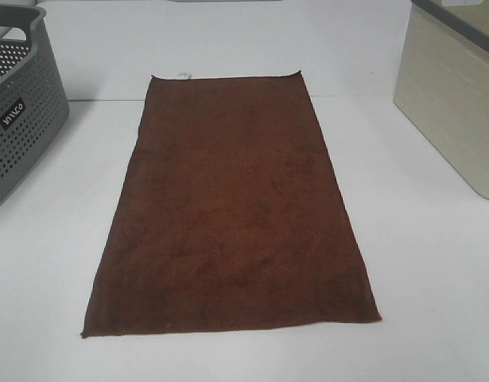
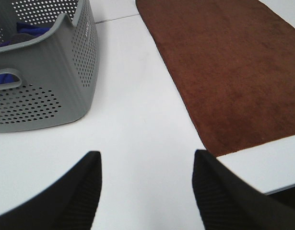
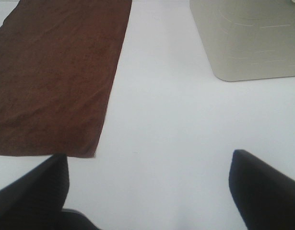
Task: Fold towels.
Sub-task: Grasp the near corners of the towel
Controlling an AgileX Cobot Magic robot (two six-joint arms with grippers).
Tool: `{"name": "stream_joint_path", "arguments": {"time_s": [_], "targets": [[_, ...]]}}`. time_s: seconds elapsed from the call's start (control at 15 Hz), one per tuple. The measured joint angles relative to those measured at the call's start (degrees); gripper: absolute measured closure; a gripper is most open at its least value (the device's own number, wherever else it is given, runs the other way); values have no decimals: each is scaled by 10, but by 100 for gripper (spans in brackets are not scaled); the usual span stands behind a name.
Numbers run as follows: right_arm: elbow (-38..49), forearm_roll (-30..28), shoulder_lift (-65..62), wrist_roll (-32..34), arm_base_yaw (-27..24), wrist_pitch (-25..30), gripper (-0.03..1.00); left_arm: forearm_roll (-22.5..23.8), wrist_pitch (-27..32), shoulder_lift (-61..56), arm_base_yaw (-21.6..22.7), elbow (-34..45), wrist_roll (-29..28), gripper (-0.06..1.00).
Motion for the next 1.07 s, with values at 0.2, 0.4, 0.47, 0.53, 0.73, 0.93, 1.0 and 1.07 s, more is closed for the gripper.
{"name": "stream_joint_path", "arguments": {"time_s": [0.2,0.4,0.47,0.53,0.73,0.93,1.0,1.07], "targets": [[0,0,0,0,0,0,12,0,0,0,0,0,0,40],[0,0,0,0,0,0,12,0,0,0,0,0,0,40],[0,0,0,0,0,0,12,0,0,0,0,0,0,40],[0,0,0,0,0,0,12,0,0,0,0,0,0,40],[0,0,0,0,0,0,12,0,0,0,0,0,0,40],[0,0,0,0,0,0,12,0,0,0,0,0,0,40],[0,0,0,0,0,0,12,0,0,0,0,0,0,40],[0,0,0,0,0,0,12,0,0,0,0,0,0,40]]}}
